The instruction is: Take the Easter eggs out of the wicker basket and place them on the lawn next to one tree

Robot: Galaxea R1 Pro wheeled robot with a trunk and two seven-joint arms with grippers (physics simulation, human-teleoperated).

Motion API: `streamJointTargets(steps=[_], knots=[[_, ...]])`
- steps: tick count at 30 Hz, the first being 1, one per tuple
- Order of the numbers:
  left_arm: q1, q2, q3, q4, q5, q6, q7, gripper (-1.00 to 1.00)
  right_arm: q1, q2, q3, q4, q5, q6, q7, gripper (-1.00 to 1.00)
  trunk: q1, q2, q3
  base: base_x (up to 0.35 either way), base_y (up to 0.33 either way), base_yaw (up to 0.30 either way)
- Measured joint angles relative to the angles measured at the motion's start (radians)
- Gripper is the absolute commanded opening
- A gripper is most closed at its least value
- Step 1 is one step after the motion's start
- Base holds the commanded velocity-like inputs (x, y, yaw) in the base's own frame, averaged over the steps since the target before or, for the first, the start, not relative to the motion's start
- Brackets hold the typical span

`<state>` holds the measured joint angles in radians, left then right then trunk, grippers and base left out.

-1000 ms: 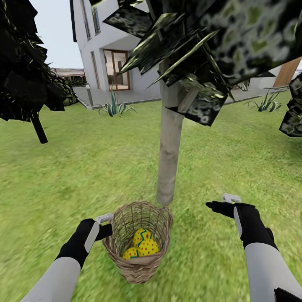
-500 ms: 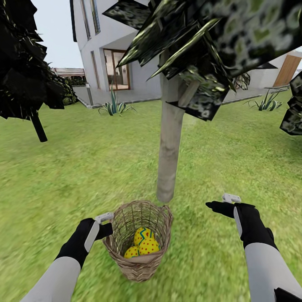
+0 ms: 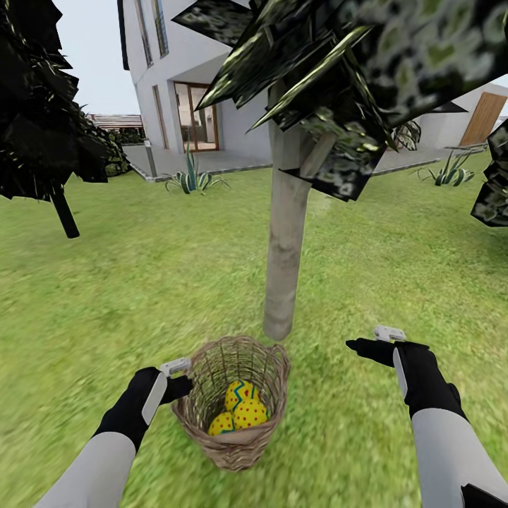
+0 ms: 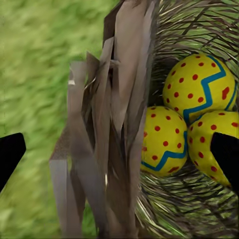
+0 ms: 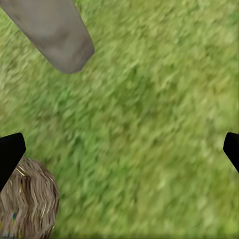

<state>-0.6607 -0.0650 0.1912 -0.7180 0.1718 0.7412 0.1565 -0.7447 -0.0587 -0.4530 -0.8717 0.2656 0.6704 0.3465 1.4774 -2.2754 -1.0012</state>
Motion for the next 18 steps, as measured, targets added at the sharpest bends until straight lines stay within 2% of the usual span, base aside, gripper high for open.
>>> streamJointTargets(steps=[4, 9, 12, 14, 16, 18], knots=[[0.000, 0.000, 0.001, -0.001, 0.000, 0.000, 0.000, 1.00, 0.000, 0.000, 0.000, 0.000, 0.000, 0.000, 0.000, 1.00, 0.000, 0.000, 0.000, 0.000, 0.000, 0.000], [0.000, 0.001, 0.003, -0.012, 0.000, 0.001, 0.001, 1.00, 0.000, 0.001, 0.000, 0.000, 0.000, 0.000, 0.000, 1.00, -0.019, 0.035, 0.016, 0.000, 0.000, 0.000], [0.004, 0.003, 0.000, -0.108, 0.000, 0.013, 0.004, 1.00, 0.000, 0.003, 0.002, 0.002, 0.000, 0.000, -0.001, 1.00, -0.031, 0.056, 0.025, 0.000, 0.000, 0.000], [0.025, 0.019, 0.000, -0.220, 0.003, 0.042, 0.004, 1.00, 0.000, 0.006, 0.005, 0.003, 0.002, 0.001, -0.001, 1.00, -0.038, 0.070, 0.031, 0.000, 0.000, 0.000], [0.043, 0.037, 0.011, -0.351, 0.057, 0.126, 0.004, 1.00, 0.000, 0.028, 0.007, 0.003, 0.005, 0.003, -0.003, 1.00, -0.046, 0.084, 0.038, 0.000, 0.000, 0.000], [0.047, 0.064, 0.043, -0.454, 0.137, 0.196, 0.003, 1.00, 0.000, 0.051, 0.015, 0.003, 0.007, 0.005, -0.004, 1.00, -0.054, 0.098, 0.044, 0.000, 0.000, 0.000]])
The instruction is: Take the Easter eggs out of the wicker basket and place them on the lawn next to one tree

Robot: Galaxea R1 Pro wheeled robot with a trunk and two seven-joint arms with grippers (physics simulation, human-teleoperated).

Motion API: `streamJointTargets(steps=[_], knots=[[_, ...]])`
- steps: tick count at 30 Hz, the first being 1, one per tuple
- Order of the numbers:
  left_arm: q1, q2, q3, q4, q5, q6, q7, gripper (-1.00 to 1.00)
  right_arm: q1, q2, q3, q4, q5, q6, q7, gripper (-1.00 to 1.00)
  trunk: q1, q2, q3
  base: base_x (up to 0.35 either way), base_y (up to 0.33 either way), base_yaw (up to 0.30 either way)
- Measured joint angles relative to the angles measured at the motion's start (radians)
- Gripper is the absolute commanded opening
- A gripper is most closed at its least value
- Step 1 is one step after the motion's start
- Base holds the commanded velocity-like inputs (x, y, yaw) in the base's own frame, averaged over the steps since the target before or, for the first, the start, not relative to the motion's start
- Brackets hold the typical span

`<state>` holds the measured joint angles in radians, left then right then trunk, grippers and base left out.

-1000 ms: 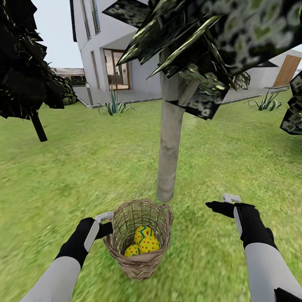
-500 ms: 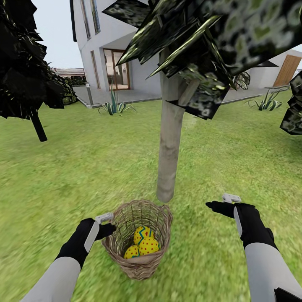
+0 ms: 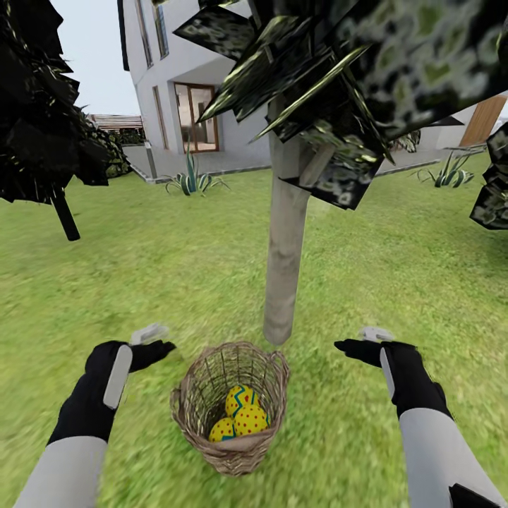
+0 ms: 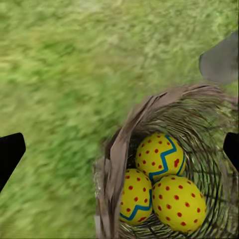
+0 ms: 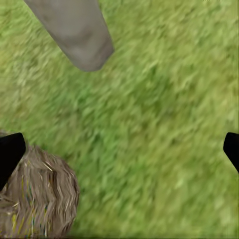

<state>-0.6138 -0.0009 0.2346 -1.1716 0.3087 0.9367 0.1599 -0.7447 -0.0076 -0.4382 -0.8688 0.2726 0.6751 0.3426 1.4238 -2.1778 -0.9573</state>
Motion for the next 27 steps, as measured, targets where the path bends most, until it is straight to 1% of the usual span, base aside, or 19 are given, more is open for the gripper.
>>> streamJointTargets(steps=[1, 2, 3, 5, 7, 9, 10, 13, 15, 19, 23, 27], knots=[[0.001, 0.008, 0.015, -0.035, 0.034, 0.021, 0.000, 1.00, 0.000, 0.006, 0.015, 0.000, 0.001, 0.002, 0.000, 1.00, -0.004, 0.007, 0.003, 0.000, 0.000, 0.000], [0.001, 0.019, 0.044, -0.074, 0.074, 0.041, 0.001, 1.00, 0.000, 0.011, 0.059, 0.000, 0.000, 0.005, 0.000, 1.00, -0.008, 0.014, 0.006, 0.000, 0.000, 0.000], [0.002, 0.037, 0.091, -0.101, 0.103, 0.054, 0.001, 1.00, 0.000, 0.014, 0.138, 0.000, -0.002, 0.010, 0.000, 1.00, -0.012, 0.021, 0.009, 0.000, 0.000, 0.000], [0.002, 0.049, 0.138, -0.113, 0.122, 0.058, 0.001, 1.00, 0.000, 0.015, 0.215, 0.002, -0.001, 0.017, 0.000, 1.00, -0.012, 0.021, 0.009, 0.000, 0.000, 0.000], [0.002, 0.053, 0.187, -0.119, 0.134, 0.056, -0.001, 1.00, 0.000, 0.015, 0.269, 0.002, -0.003, 0.036, -0.001, 1.00, -0.012, 0.021, 0.009, 0.000, 0.000, 0.000], [0.002, 0.054, 0.203, -0.117, 0.151, 0.052, -0.003, 1.00, 0.000, 0.015, 0.286, -0.001, -0.001, 0.044, -0.004, 1.00, -0.012, 0.021, 0.009, 0.000, 0.000, 0.048], [0.003, 0.055, 0.209, -0.115, 0.170, 0.050, -0.004, 1.00, 0.000, 0.015, 0.294, -0.004, 0.003, 0.047, -0.007, 1.00, -0.012, 0.021, 0.009, 0.000, 0.000, 0.164], [0.003, 0.059, 0.216, -0.127, 0.214, 0.049, -0.003, 1.00, 0.000, 0.016, 0.301, -0.007, 0.006, 0.050, -0.022, 1.00, -0.012, 0.021, 0.009, 0.000, -0.138, 0.236], [0.003, 0.060, 0.218, -0.140, 0.230, 0.049, -0.003, 1.00, 0.000, 0.016, 0.303, -0.009, 0.006, 0.050, -0.032, 1.00, -0.012, 0.021, 0.009, 0.000, -0.253, 0.273], [0.003, 0.061, 0.220, -0.146, 0.239, 0.049, -0.002, 1.00, 0.000, 0.017, 0.304, -0.008, 0.004, 0.051, -0.040, 1.00, -0.012, 0.021, 0.009, 0.000, -0.297, 0.287], [0.003, 0.061, 0.221, -0.143, 0.240, 0.048, -0.002, 1.00, 0.000, 0.019, 0.304, -0.004, 0.002, 0.053, -0.043, 1.00, -0.012, 0.021, 0.009, 0.000, -0.314, 0.292], [0.003, 0.060, 0.221, -0.141, 0.241, 0.047, -0.002, 1.00, 0.000, 0.040, 0.305, -0.002, 0.003, 0.055, -0.046, 1.00, -0.012, 0.021, 0.009, 0.000, -0.313, 0.260]])
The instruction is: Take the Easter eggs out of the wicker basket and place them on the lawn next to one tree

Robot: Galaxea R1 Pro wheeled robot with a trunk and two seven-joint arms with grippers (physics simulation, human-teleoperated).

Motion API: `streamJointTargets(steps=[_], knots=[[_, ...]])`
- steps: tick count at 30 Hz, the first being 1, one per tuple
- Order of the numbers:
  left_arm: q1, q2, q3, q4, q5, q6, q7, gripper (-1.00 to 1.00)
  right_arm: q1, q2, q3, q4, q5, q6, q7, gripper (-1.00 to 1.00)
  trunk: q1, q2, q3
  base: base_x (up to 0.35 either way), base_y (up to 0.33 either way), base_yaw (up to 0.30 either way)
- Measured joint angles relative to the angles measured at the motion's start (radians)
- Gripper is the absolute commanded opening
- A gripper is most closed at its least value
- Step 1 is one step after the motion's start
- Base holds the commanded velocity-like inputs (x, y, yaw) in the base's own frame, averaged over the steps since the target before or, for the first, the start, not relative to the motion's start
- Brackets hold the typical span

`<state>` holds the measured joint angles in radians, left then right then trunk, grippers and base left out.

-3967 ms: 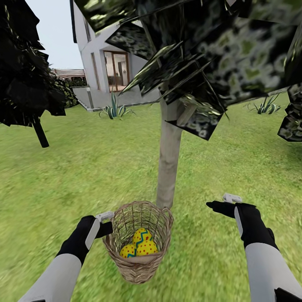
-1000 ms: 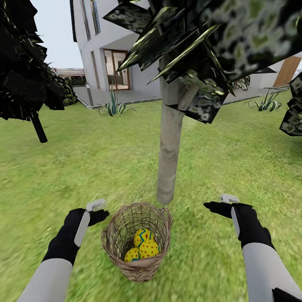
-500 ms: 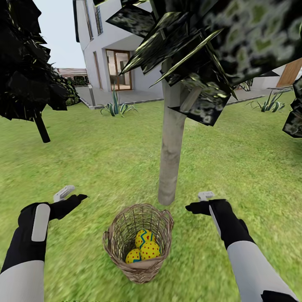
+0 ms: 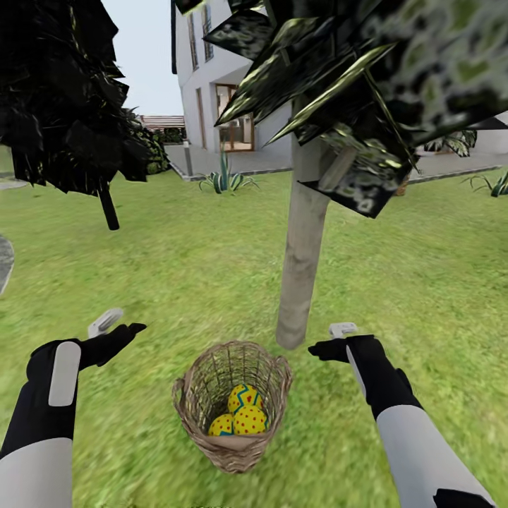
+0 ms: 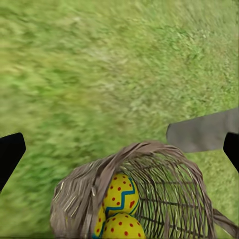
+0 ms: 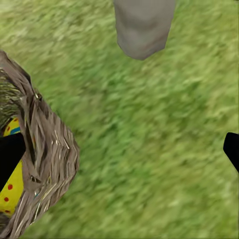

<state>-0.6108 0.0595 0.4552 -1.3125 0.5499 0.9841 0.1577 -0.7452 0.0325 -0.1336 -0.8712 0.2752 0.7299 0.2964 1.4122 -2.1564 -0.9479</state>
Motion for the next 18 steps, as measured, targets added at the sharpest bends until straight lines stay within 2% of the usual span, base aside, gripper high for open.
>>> streamJointTargets(steps=[2, 3, 4, 5, 7, 9, 13, 18], knots=[[0.000, 0.000, 0.000, 0.001, 0.000, 0.000, 0.000, 1.00, 0.000, 0.004, 0.016, 0.001, 0.000, 0.017, 0.001, 1.00, 0.000, 0.000, 0.000, 0.000, -0.179, 0.089], [0.000, 0.000, 0.000, 0.001, 0.000, 0.001, 0.000, 1.00, 0.000, 0.005, 0.058, 0.001, 0.000, 0.053, 0.002, 1.00, 0.000, 0.000, 0.000, 0.000, -0.062, 0.031], [-0.001, 0.000, 0.000, 0.002, 0.000, 0.001, 0.000, 1.00, 0.000, 0.006, 0.101, 0.000, 0.000, 0.080, 0.003, 1.00, 0.000, 0.000, 0.000, 0.000, -0.040, 0.020], [-0.001, 0.000, 0.000, 0.002, 0.000, 0.001, 0.000, 1.00, 0.001, 0.007, 0.174, -0.003, -0.004, 0.108, 0.005, 1.00, 0.000, 0.000, 0.000, 0.000, -0.025, 0.013], [0.000, 0.000, 0.001, 0.002, -0.001, 0.001, 0.000, 1.00, 0.002, 0.007, 0.295, -0.003, -0.008, 0.128, 0.010, 1.00, 0.000, 0.000, 0.000, 0.000, -0.011, 0.005], [-0.001, 0.000, 0.001, 0.002, -0.001, 0.001, 0.000, 1.00, 0.004, 0.017, 0.377, -0.004, -0.010, 0.135, 0.013, 1.00, 0.000, 0.000, 0.000, 0.000, -0.004, 0.002], [-0.001, 0.000, 0.001, 0.002, 0.000, 0.001, 0.000, 1.00, 0.005, 0.077, 0.438, -0.016, -0.009, 0.143, 0.015, 1.00, 0.000, 0.000, 0.000, 0.000, -0.001, 0.000], [-0.001, 0.000, 0.002, 0.002, 0.000, 0.001, 0.000, 1.00, 0.005, 0.103, 0.491, -0.064, -0.008, 0.151, 0.016, 1.00, 0.000, 0.000, 0.000, 0.000, 0.000, 0.000]])
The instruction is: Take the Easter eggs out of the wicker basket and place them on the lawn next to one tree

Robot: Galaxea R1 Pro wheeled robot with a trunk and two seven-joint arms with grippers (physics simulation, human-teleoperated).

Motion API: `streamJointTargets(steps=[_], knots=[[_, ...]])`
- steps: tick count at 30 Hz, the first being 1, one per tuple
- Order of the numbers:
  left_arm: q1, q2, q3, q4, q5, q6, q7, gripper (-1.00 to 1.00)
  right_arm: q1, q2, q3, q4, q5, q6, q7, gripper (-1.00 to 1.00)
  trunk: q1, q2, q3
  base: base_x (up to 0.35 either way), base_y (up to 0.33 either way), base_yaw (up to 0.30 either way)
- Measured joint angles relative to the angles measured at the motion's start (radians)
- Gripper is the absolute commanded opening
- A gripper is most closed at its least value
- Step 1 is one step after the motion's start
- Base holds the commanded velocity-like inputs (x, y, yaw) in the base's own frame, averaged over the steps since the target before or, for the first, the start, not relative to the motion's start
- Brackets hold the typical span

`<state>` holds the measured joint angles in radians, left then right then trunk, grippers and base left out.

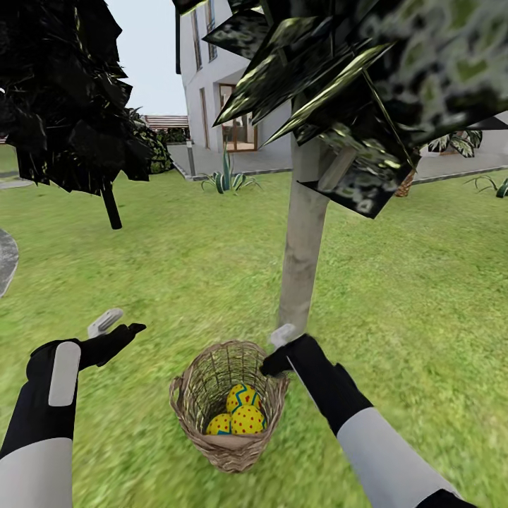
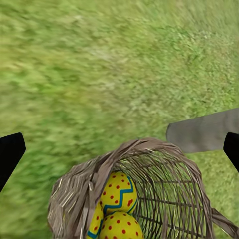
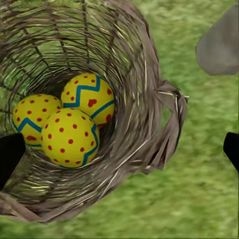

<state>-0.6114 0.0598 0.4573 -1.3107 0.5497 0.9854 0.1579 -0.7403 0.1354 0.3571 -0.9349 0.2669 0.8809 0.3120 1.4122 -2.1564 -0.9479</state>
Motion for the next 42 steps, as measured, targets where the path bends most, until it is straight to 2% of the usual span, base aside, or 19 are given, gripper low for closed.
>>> streamJointTargets(steps=[4, 6, 12, 14, 16, 19, 29, 31, 33, 35, 38, 42], knots=[[0.000, 0.000, 0.001, 0.000, 0.000, 0.000, 0.000, 1.00, 0.001, 0.028, 0.049, -0.007, -0.001, 0.003, -0.001, 1.00, 0.000, 0.000, 0.000, 0.000, 0.000, 0.000], [0.000, 0.000, 0.001, 0.000, 0.000, 0.000, 0.000, 1.00, 0.002, 0.032, 0.056, -0.004, -0.001, 0.004, -0.001, 1.00, 0.000, 0.000, 0.000, 0.000, 0.000, 0.000], [0.000, 0.000, 0.004, 0.000, 0.001, 0.000, 0.000, 1.00, 0.005, 0.039, 0.060, 0.137, -0.005, -0.008, -0.007, 1.00, 0.000, 0.000, 0.000, 0.185, 0.100, 0.000], [0.000, 0.000, 0.004, 0.000, 0.001, 0.000, 0.000, 1.00, 0.005, 0.039, 0.060, 0.148, -0.014, -0.009, -0.007, 1.00, 0.000, 0.000, 0.000, 0.268, 0.175, 0.000], [0.000, 0.000, 0.004, 0.000, 0.001, 0.000, 0.000, 1.00, 0.005, 0.039, 0.060, 0.157, -0.051, -0.010, -0.007, 1.00, 0.000, 0.000, 0.000, 0.273, 0.185, 0.000], [0.000, 0.000, 0.004, 0.000, 0.001, 0.000, 0.000, 1.00, 0.005, 0.039, 0.061, 0.169, -0.078, -0.011, -0.008, 1.00, 0.000, 0.000, 0.000, 0.261, 0.177, 0.000], [0.000, -0.003, 0.006, -0.001, 0.002, 0.001, 0.000, 1.00, 0.001, 0.039, 0.068, 0.177, -0.087, -0.005, -0.009, 1.00, 0.000, 0.000, 0.000, 0.032, 0.020, 0.000], [0.000, -0.004, 0.005, -0.002, 0.001, 0.002, 0.000, 1.00, -0.003, 0.039, 0.071, 0.203, -0.088, 0.001, -0.013, 1.00, 0.000, 0.000, 0.000, 0.000, 0.000, 0.000], [0.000, -0.004, 0.003, -0.006, 0.001, 0.003, 0.001, 1.00, -0.013, 0.039, 0.075, 0.248, -0.088, 0.003, -0.016, 1.00, 0.000, 0.000, 0.000, 0.000, 0.000, 0.000], [0.000, -0.006, -0.001, -0.010, 0.001, 0.007, 0.002, 1.00, -0.049, 0.039, 0.076, 0.313, -0.088, 0.003, -0.019, 1.00, 0.000, 0.000, 0.000, 0.000, 0.000, 0.000], [0.000, -0.008, -0.006, -0.016, 0.001, 0.011, 0.002, 1.00, -0.073, 0.039, 0.077, 0.357, -0.089, -0.001, -0.020, 1.00, 0.008, -0.014, -0.006, 0.000, 0.000, 0.000], [0.000, -0.008, -0.025, -0.018, 0.001, 0.014, 0.002, 1.00, -0.079, 0.039, 0.078, 0.366, -0.131, -0.004, -0.020, 1.00, 0.023, -0.042, -0.019, 0.000, 0.000, 0.000]])
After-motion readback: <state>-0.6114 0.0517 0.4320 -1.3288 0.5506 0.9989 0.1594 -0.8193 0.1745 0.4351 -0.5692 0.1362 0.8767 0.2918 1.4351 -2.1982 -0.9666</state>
